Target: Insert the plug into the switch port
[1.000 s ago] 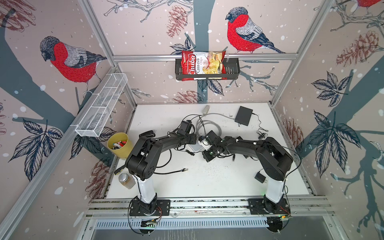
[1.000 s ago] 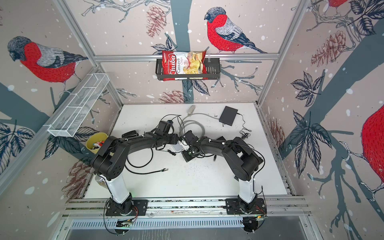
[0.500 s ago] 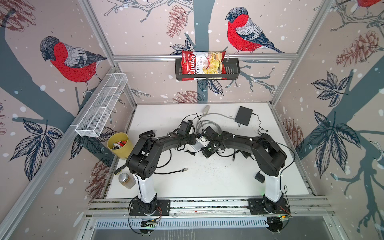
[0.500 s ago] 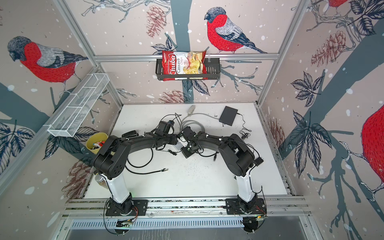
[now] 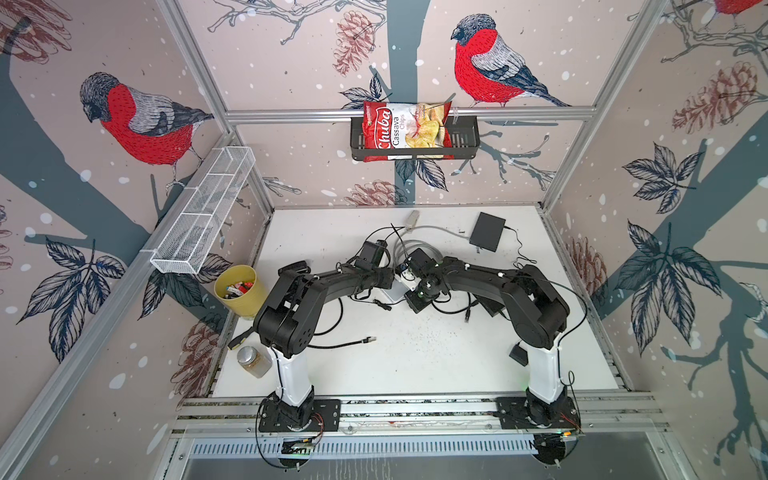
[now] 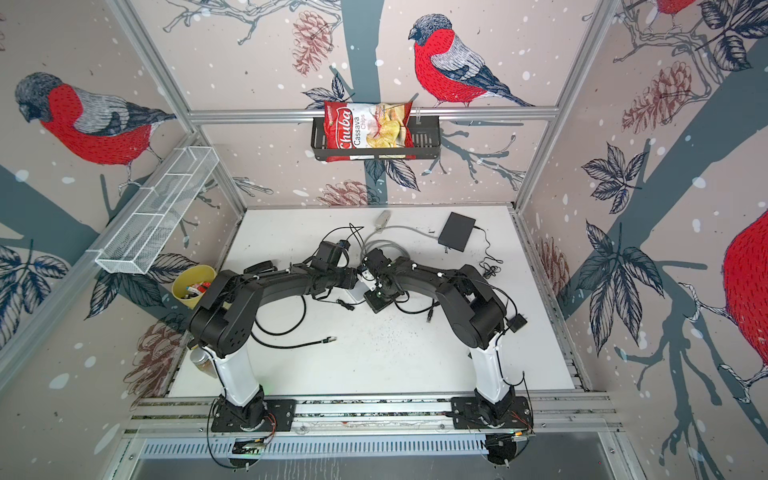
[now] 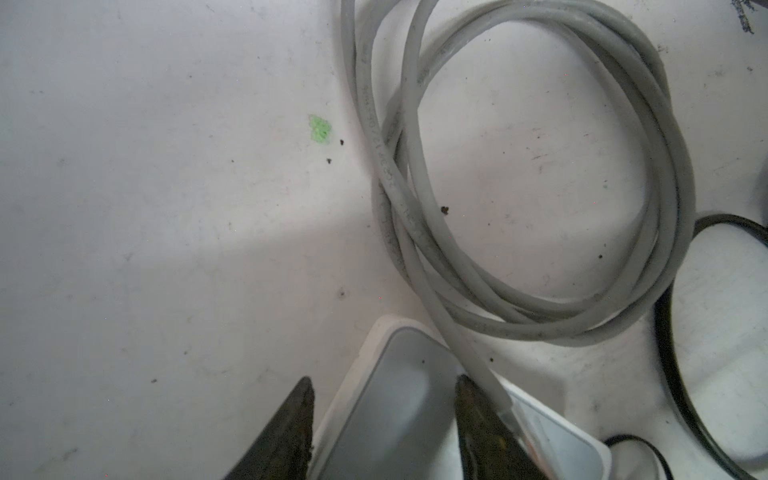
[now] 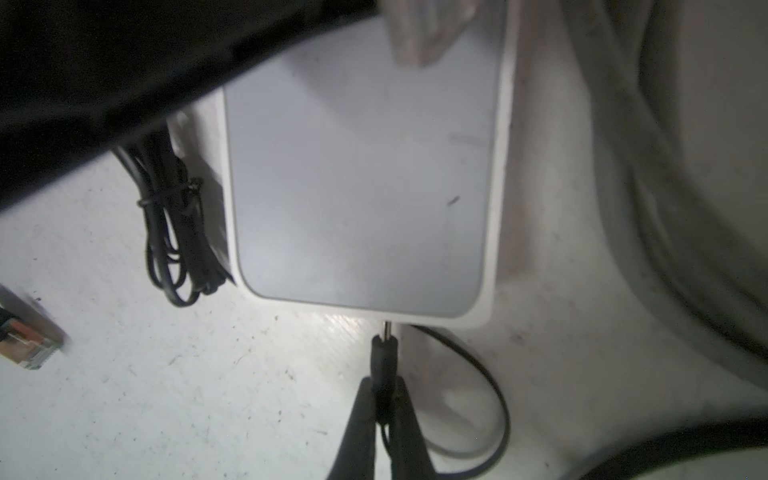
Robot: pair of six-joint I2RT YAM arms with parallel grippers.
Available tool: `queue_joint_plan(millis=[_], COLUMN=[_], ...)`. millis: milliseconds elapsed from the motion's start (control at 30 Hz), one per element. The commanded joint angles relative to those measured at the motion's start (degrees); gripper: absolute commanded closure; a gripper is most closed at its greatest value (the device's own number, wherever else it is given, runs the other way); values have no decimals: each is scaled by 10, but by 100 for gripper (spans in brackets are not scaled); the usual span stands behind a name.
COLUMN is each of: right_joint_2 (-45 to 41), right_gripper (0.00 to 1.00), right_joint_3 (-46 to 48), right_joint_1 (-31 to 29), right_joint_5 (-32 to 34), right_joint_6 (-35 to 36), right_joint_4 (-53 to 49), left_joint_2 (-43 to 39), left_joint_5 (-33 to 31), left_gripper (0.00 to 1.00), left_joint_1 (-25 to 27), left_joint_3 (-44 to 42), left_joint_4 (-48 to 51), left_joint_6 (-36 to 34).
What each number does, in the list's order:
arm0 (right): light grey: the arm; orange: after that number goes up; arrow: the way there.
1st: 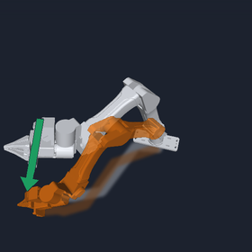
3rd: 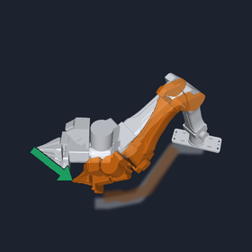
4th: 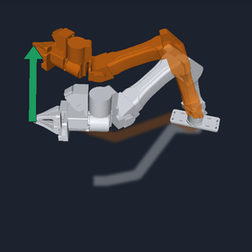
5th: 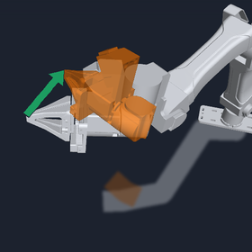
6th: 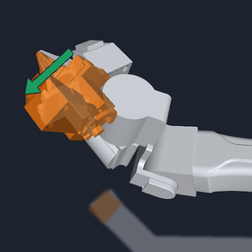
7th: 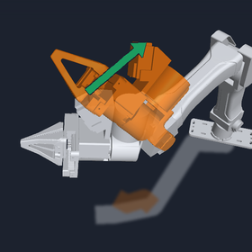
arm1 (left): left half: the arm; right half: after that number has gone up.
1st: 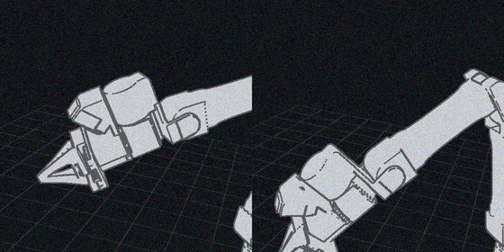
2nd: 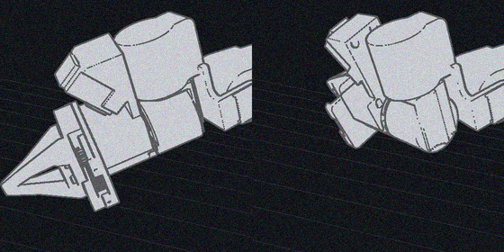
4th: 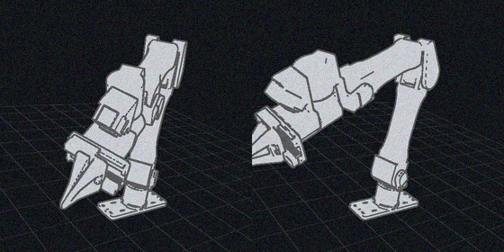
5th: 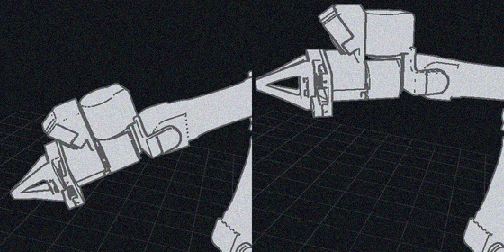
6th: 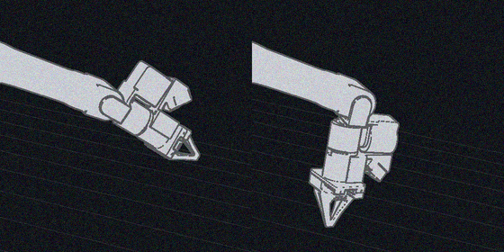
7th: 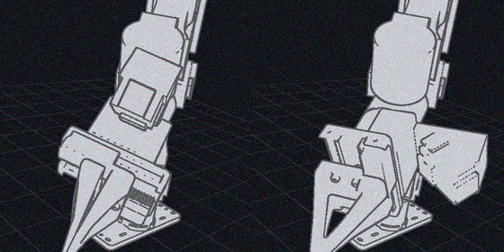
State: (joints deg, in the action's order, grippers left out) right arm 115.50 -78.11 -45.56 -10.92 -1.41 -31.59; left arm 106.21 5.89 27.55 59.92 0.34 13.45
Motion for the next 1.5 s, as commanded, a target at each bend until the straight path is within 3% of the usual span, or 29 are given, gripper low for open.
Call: queue_joint_plan(millis=[0, 833, 1167, 1467], right_joint_2=[14, 17, -10, -7], right_gripper=[98, 98, 98, 98], right_joint_3=[-7, -10, 31, 25], right_joint_1=[4, -23, -7, -2], right_joint_5=[24, 43, 52, 46], right_joint_6=[9, 53, 51, 62], right_joint_4=[-35, -33, 32, 30], left_joint_2=[0, 18, 17, 28], left_joint_5=[10, 37, 144, 245], left_gripper=[46, 47, 45, 46], left_joint_1=[0, -2, -47, -89], left_joint_3=[1, 12, -11, -40], left_joint_4=[-19, -25, -64, -135], left_joint_6=[-13, -38, -10, 57])
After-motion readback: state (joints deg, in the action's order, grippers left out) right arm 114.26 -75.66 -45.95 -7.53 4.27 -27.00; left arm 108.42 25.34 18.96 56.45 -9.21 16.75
